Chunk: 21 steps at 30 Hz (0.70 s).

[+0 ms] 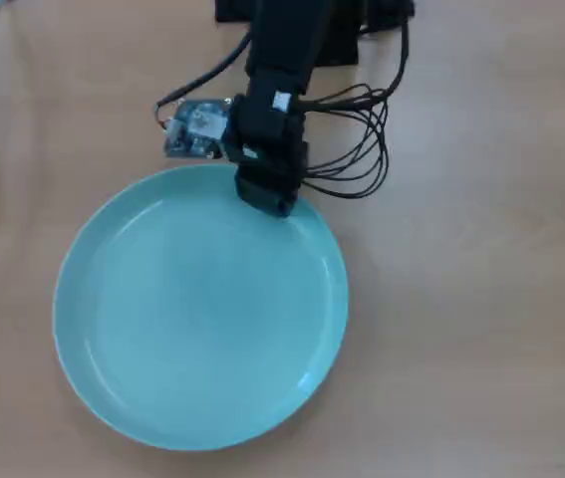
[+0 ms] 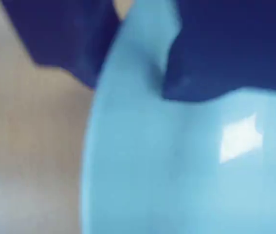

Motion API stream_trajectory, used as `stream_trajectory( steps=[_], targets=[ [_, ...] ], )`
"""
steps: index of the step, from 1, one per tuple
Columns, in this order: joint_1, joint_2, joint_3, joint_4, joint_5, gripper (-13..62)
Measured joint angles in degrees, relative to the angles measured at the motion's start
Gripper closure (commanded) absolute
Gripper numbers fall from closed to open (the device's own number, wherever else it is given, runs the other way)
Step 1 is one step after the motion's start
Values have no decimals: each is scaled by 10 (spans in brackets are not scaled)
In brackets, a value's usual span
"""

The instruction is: Move the green bowl from right to left

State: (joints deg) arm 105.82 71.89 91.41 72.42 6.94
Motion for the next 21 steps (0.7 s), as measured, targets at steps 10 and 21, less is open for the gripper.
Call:
stream_trajectory(
  steps=[10,21],
  targets=[
    [-120,-1,-3,-4,2,571],
    [-281,-1,-4,-4,2,571]
  ],
)
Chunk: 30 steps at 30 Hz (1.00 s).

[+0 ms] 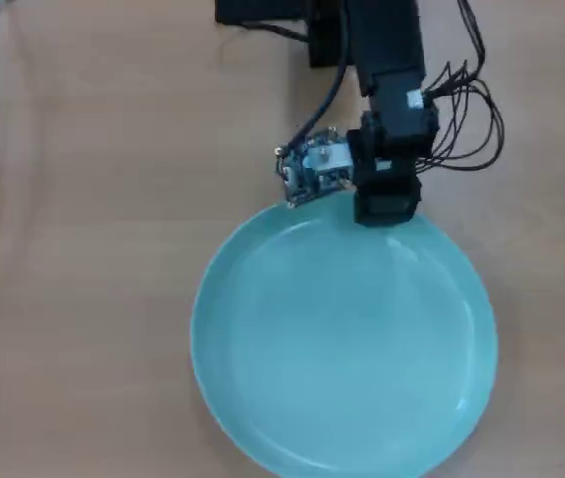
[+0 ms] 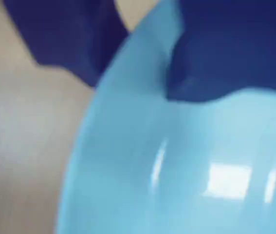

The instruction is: Move the green bowl from right to left

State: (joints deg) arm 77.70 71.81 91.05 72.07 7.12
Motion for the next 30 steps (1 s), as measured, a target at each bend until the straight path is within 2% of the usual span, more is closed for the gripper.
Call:
stream_trajectory(
  steps=[15,30],
  targets=[
    [-192,0,-1,0,0,571],
    [-315,0,-5,-8,18,572]
  ],
)
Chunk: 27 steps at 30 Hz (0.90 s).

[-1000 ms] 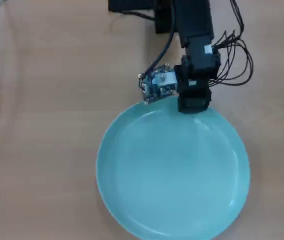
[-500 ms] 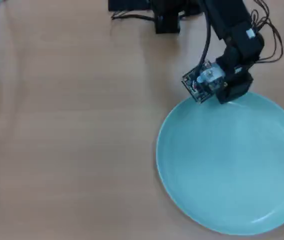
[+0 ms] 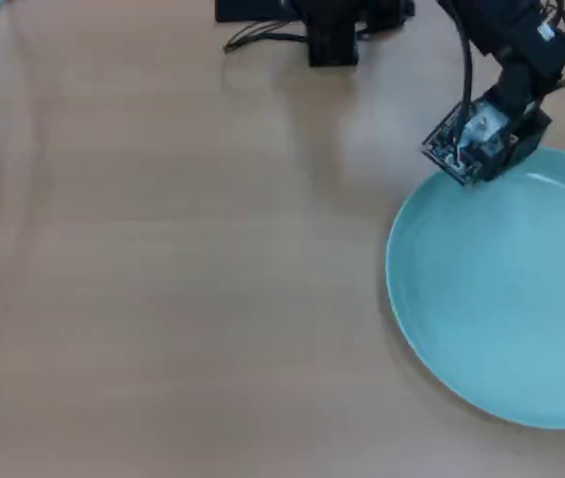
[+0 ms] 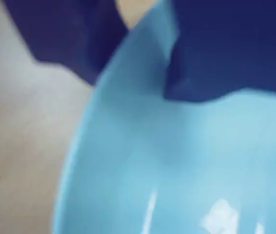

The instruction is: Move the green bowl from right to left

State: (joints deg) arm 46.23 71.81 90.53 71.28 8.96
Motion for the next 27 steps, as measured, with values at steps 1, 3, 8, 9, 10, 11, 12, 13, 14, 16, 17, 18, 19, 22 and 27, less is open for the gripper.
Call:
stream_trajectory(
  steps=[1,3,8,9,10,11,12,13,14,16,17,18,19,22,27],
  targets=[
    [-5,0,0,0,2,572],
    [-12,0,0,0,3,572],
    [-15,0,0,0,6,572],
    [-15,0,0,0,6,572],
    [-15,0,0,0,6,572],
    [-15,0,0,0,6,572],
    [-15,0,0,0,6,572],
    [-15,0,0,0,6,572],
    [-15,0,0,0,7,572],
    [-15,-2,0,0,17,572],
    [-15,-2,-1,0,18,572],
    [-15,-2,-1,0,19,572],
    [-15,-2,-1,0,18,572],
    [-15,-2,2,0,19,573],
    [-15,-2,10,0,19,559]
  ],
)
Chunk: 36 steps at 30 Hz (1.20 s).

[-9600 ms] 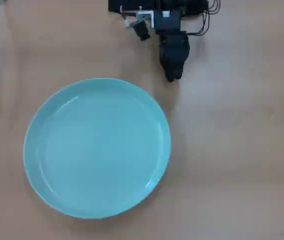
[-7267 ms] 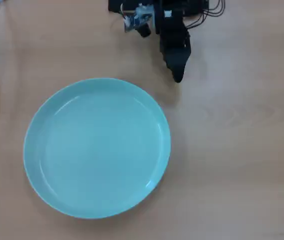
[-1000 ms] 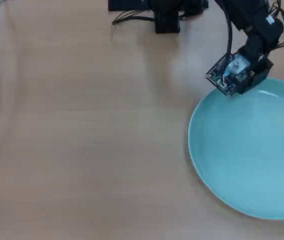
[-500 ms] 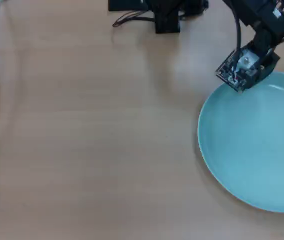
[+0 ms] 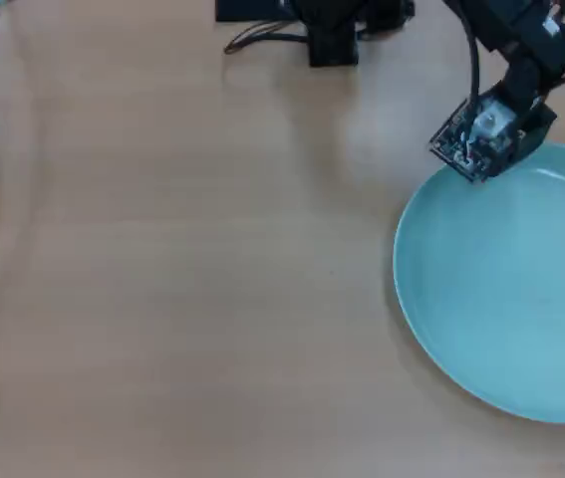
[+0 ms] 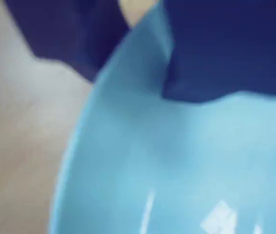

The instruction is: Move the green bowl from right to left

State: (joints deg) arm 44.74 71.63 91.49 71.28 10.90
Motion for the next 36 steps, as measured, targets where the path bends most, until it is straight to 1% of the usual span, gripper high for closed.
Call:
stream_trajectory(
  steps=[4,6,13,16,23,28,32,36],
  targets=[
    [0,2,-2,0,0,536],
    [0,2,-4,0,-1,503],
    [-3,3,-3,14,-2,296],
    [-5,10,-2,41,-3,246],
    [-7,40,2,59,-3,250],
    [27,131,0,87,-4,250],
    [77,208,-60,143,-8,250],
    [152,226,-143,210,-69,250]
  ],
)
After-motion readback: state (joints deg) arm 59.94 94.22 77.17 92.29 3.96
